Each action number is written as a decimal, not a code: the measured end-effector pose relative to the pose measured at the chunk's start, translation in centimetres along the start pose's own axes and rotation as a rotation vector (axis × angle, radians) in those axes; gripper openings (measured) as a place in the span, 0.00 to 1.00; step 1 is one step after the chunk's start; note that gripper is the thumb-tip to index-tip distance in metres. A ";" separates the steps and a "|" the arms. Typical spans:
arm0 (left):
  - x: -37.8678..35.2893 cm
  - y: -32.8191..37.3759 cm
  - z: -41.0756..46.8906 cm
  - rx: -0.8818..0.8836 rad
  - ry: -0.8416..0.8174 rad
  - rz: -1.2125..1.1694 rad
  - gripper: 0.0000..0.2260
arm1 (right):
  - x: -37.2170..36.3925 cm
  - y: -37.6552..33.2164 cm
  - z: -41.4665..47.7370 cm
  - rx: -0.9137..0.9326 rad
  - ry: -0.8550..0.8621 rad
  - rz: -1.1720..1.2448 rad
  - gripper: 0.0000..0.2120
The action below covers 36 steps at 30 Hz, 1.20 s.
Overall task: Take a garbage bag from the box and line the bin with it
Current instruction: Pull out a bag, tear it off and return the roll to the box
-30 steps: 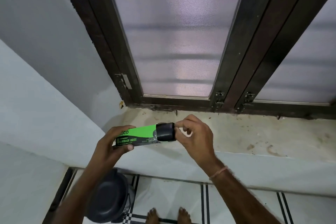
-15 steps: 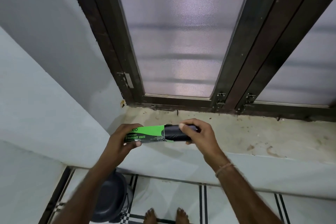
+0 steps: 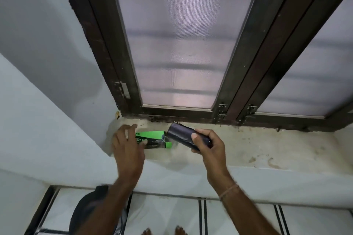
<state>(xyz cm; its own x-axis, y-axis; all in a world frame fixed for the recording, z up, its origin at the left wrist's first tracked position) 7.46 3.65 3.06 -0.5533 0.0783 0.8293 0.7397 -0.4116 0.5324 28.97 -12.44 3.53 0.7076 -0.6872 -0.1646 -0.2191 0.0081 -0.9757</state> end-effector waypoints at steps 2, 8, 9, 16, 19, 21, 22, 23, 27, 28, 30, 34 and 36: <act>-0.3 3.2 -2.3 0.120 -0.118 -0.509 0.19 | -1.2 -0.3 -0.9 0.043 -0.018 0.022 0.10; -2.3 7.7 -3.8 0.455 -0.434 -1.348 0.19 | -5.4 -0.2 -2.3 0.021 -0.177 -0.104 0.12; -2.0 7.5 -3.8 0.438 -0.449 -1.345 0.19 | -5.9 -0.1 -2.4 -0.033 -0.183 -0.070 0.14; -3.5 6.4 -6.8 0.544 -0.579 -1.488 0.24 | -6.3 0.4 -1.8 -0.141 -0.084 -0.088 0.16; -3.6 6.5 -7.7 0.618 -0.545 -1.525 0.25 | -6.2 1.6 -1.5 -0.216 -0.053 -0.075 0.17; -3.4 6.0 -7.6 0.645 -0.520 -1.499 0.24 | -5.8 2.3 -1.3 -0.281 -0.010 -0.018 0.16; -3.4 5.6 -7.5 0.656 -0.519 -1.496 0.24 | -5.6 2.4 -1.1 -0.303 0.013 0.004 0.14; -3.2 5.4 -7.6 0.669 -0.520 -1.502 0.23 | -5.4 2.4 -0.9 -0.319 0.035 0.016 0.12; -2.9 4.4 -8.4 0.732 -0.511 -1.586 0.18 | -5.5 2.0 -0.4 -0.326 0.082 0.012 0.09; -2.9 4.2 -8.6 0.732 -0.516 -1.589 0.17 | -5.8 1.8 -0.5 -0.328 0.069 0.004 0.09; -2.4 3.9 -8.8 0.721 -0.524 -1.584 0.17 | -6.5 1.3 -0.9 -0.323 0.036 0.015 0.13; -0.8 2.8 -8.4 0.652 -0.524 -1.538 0.21 | -8.7 0.0 -2.3 -0.328 -0.184 0.010 0.20; -0.2 2.4 -8.2 0.607 -0.544 -1.502 0.23 | -10.0 -0.4 -2.8 -0.288 -0.353 -0.142 0.20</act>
<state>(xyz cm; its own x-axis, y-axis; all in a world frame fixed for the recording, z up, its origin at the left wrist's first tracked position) 6.19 -4.80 2.82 -0.7576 0.3759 -0.5336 -0.1700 0.6757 0.7173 20.10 -7.63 5.96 0.9178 -0.3782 -0.1206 -0.2462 -0.3040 -0.9203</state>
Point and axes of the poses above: each hand's wrist, its own z-axis towards the middle knuckle, its own x-axis out of the back of the hand, y = z × x, the point moved 8 cm from there along z, towards the middle knuckle, and after that the axes turned 6 degrees about -y, right-handed, at the moved point
